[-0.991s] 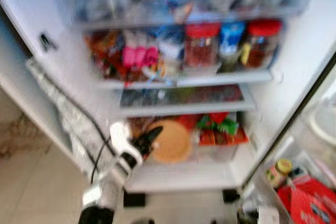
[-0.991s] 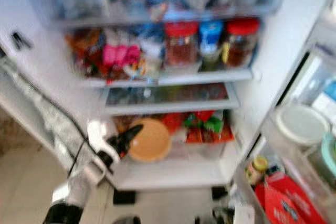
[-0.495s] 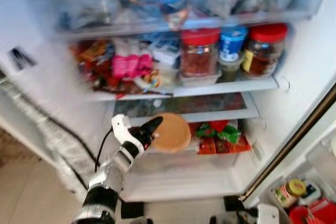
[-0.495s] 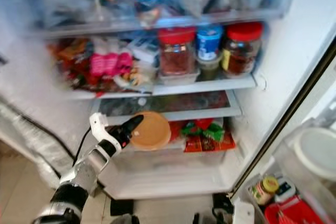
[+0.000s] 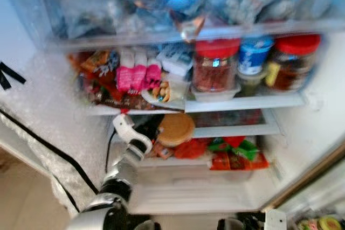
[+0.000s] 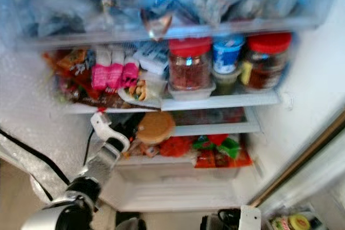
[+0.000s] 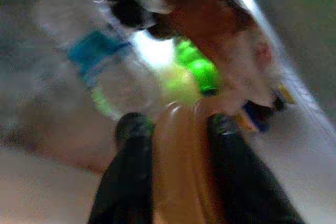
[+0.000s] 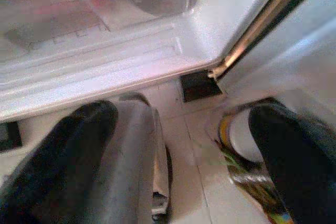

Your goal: Restocking fridge

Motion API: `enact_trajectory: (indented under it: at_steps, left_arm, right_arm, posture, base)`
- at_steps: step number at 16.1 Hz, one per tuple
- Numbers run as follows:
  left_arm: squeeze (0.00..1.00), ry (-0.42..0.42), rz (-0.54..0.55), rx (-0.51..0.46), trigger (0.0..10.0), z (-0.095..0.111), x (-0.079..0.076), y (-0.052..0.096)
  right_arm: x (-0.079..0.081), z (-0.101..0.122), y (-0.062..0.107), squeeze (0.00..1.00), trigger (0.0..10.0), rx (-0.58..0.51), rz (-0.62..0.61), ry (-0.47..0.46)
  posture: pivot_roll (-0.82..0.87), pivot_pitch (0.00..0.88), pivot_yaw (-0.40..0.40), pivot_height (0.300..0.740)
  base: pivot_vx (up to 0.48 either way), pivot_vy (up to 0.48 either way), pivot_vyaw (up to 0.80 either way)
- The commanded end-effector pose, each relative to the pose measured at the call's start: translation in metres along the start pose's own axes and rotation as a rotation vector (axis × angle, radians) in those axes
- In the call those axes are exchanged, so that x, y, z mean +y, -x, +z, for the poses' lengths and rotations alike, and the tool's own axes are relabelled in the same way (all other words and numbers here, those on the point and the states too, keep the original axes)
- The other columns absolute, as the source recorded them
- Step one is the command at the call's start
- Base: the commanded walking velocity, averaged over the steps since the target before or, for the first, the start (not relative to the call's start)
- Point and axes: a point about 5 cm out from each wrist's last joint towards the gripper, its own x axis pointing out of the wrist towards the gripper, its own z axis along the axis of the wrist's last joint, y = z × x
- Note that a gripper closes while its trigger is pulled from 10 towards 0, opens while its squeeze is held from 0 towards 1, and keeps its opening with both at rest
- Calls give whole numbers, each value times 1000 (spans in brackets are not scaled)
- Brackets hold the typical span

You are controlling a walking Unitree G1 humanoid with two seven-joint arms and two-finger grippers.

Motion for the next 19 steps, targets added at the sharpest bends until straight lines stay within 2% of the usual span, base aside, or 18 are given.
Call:
enact_trajectory:
  at_steps: [1, 4, 11, 15, 19]
  left_arm:
    - [0, 11, 37, -22, 10000, 7, 0, -3]
    - [0, 6, 83, -81, 10000, 7, -2, -7]
    - [0, 1, 130, -91, 10000, 0, -15, -15]
    - [0, -19, 159, -115, 10000, 5, -19, -19]
    - [0, -16, 213, -162, 10000, 15, -17, -21]
  right_arm:
    - [-4, -20, 6, 0, 10000, 76, -14, 6]
    - [-4, -21, 7, 0, 10000, 75, -13, 10]
    - [-6, -27, 10, 0, 10000, 76, -26, 11]
    - [-9, -33, 14, 0, 10000, 74, -39, 10]
    - [-13, -43, 20, 0, 10000, 76, -49, 13]
  posture:
    - [-98, 87, 72, 647]
    - [-103, 100, 66, 647]
    - [-174, 146, 73, 647]
    - [-219, 194, 69, 647]
    - [-268, 234, 58, 647]
  base:
    - [0, 0, 0]
    - [0, 0, 0]
    - [0, 0, 0]
    - [0, 0, 0]
    - [0, 0, 0]
